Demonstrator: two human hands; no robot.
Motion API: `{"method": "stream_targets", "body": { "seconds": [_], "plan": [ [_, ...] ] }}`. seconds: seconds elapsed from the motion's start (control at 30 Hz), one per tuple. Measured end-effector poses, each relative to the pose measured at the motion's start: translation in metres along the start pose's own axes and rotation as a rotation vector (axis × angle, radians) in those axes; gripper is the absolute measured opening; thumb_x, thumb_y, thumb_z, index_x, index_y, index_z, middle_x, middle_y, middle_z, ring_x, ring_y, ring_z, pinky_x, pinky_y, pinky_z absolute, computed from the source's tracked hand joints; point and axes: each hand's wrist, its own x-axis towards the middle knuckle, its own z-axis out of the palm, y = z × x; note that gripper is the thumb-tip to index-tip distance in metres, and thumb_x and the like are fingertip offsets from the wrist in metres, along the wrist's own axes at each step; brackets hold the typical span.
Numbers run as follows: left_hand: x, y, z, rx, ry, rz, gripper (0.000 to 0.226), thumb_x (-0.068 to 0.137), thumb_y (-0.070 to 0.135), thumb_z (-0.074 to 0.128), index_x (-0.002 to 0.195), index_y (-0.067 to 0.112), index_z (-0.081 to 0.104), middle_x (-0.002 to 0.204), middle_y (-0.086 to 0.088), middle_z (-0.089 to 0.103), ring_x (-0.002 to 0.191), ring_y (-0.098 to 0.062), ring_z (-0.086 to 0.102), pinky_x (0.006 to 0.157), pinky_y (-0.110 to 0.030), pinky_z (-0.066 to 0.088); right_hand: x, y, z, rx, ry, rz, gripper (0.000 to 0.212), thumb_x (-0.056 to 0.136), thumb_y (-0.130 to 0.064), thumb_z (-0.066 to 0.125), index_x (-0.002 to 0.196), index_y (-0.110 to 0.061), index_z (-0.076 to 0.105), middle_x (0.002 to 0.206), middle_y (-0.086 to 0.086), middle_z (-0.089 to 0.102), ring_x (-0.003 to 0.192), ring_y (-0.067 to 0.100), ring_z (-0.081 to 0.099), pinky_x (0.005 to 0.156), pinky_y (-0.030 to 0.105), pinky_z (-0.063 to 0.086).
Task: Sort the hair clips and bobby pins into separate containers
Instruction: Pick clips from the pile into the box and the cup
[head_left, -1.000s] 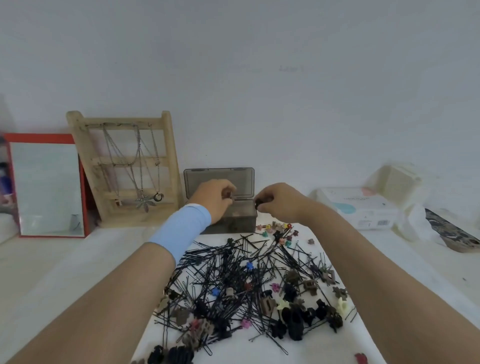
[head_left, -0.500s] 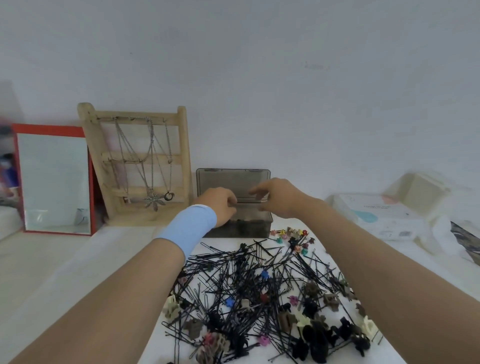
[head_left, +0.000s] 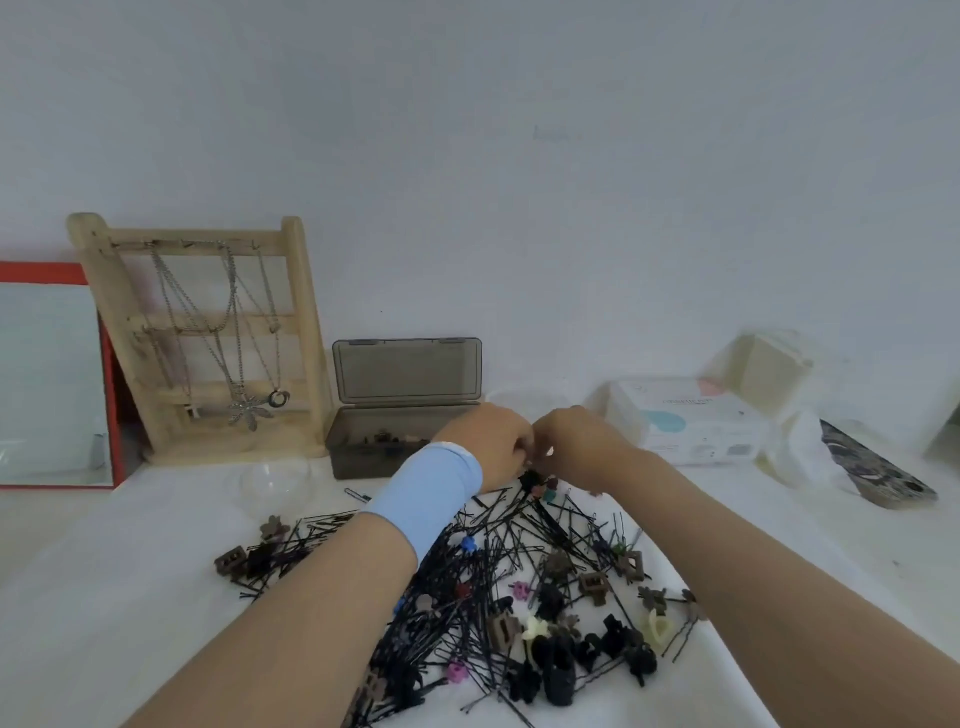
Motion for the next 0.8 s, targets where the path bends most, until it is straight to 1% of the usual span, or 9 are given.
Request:
{"method": "stream_targets", "body": {
  "seconds": [0.07, 0.13, 0.17, 0.27, 0.37, 0.47, 0.57, 0.67, 0.8],
  "plan": [
    [-0.002, 0.001, 0.003, -0.009, -0.011, -0.031, 0.027, 0.096, 0.017, 0.049, 0.108, 0.025, 0.073, 0.106, 0.002, 0.071, 0.086, -0.017, 0.063, 0.079, -0.03, 0.053, -0.006, 0.008, 0.001, 0.152, 0.032, -0.007, 0.018, 0.088, -0.018, 0.067, 0.105, -0.017, 0.074, 0.099, -0.001, 0.073, 0.054, 0.01, 0.059, 0.039, 0.022, 0.05],
    [-0.001, 0.0, 0.009, -0.082, 0.0, -0.08, 0.027, 0.096, 0.023, 0.053, 0.118, 0.028, 0.067, 0.114, 0.006, 0.069, 0.095, -0.017, 0.064, 0.09, -0.038, 0.054, -0.01, 0.016, -0.001, 0.338, 0.041, 0.032, 0.028, 0.086, -0.016, 0.071, 0.114, -0.02, 0.069, 0.094, -0.007, 0.073, 0.057, 0.011, 0.064, 0.043, 0.031, 0.056],
    [-0.001, 0.0, 0.011, -0.154, 0.008, -0.099, 0.03, 0.094, 0.028, 0.057, 0.124, 0.03, 0.062, 0.117, 0.008, 0.067, 0.097, -0.015, 0.064, 0.093, -0.039, 0.052, -0.012, 0.019, -0.003, 0.405, 0.043, 0.056, 0.034, 0.084, -0.017, 0.074, 0.117, -0.018, 0.067, 0.091, -0.007, 0.073, 0.06, 0.011, 0.066, 0.047, 0.032, 0.057],
    [-0.002, 0.01, 0.016, -0.368, 0.006, -0.101, 0.05, 0.086, 0.03, 0.071, 0.133, 0.03, 0.054, 0.118, 0.009, 0.064, 0.091, -0.009, 0.062, 0.088, -0.028, 0.05, -0.021, 0.023, -0.012, 0.567, 0.006, 0.1, 0.047, 0.08, -0.025, 0.079, 0.123, -0.018, 0.06, 0.083, 0.005, 0.076, 0.061, 0.011, 0.066, 0.048, 0.021, 0.048],
    [-0.006, 0.025, 0.016, -0.368, 0.035, -0.074, 0.035, 0.087, 0.024, 0.071, 0.121, 0.022, 0.064, 0.106, 0.003, 0.068, 0.086, -0.013, 0.061, 0.086, -0.027, 0.05, -0.035, 0.026, -0.02, 0.66, -0.053, 0.116, 0.051, 0.085, -0.027, 0.074, 0.129, -0.022, 0.05, 0.083, 0.007, 0.077, 0.06, 0.015, 0.066, 0.044, 0.021, 0.04],
    [-0.014, 0.033, 0.017, -0.304, -0.002, -0.083, 0.023, 0.094, 0.025, 0.06, 0.114, 0.024, 0.07, 0.115, 0.002, 0.068, 0.102, -0.018, 0.062, 0.091, -0.026, 0.047, -0.051, 0.032, -0.028, 0.553, -0.113, 0.145, 0.029, 0.091, -0.029, 0.065, 0.117, -0.016, 0.059, 0.083, 0.001, 0.077, 0.06, 0.017, 0.069, 0.041, 0.021, 0.036],
    [-0.026, 0.036, 0.014, -0.223, -0.117, -0.062, 0.028, 0.096, 0.024, 0.055, 0.119, 0.032, 0.069, 0.132, 0.005, 0.062, 0.118, -0.015, 0.057, 0.099, -0.023, 0.038, -0.075, 0.034, -0.042, 0.233, -0.323, 0.14, 0.021, 0.087, -0.035, 0.069, 0.101, -0.02, 0.07, 0.084, -0.005, 0.076, 0.067, 0.013, 0.074, 0.05, 0.023, 0.048],
    [-0.04, 0.04, 0.006, -0.202, -0.178, -0.007, 0.027, 0.095, 0.022, 0.059, 0.116, 0.033, 0.071, 0.127, 0.008, 0.064, 0.106, -0.007, 0.055, 0.098, -0.02, 0.037, -0.093, 0.028, -0.041, 0.134, -0.454, 0.146, 0.028, 0.079, -0.035, 0.077, 0.101, -0.018, 0.072, 0.084, -0.005, 0.076, 0.069, 0.01, 0.074, 0.059, 0.026, 0.058],
    [-0.053, 0.052, 0.006, -0.078, -0.272, 0.027, 0.029, 0.088, 0.029, 0.069, 0.116, 0.032, 0.072, 0.111, 0.009, 0.064, 0.094, -0.009, 0.055, 0.091, -0.023, 0.044, -0.1, 0.017, -0.027, 0.066, -0.391, 0.153, 0.034, 0.072, -0.029, 0.082, 0.104, -0.023, 0.069, 0.074, -0.002, 0.076, 0.059, 0.011, 0.07, 0.058, 0.024, 0.058]
  ]
}}
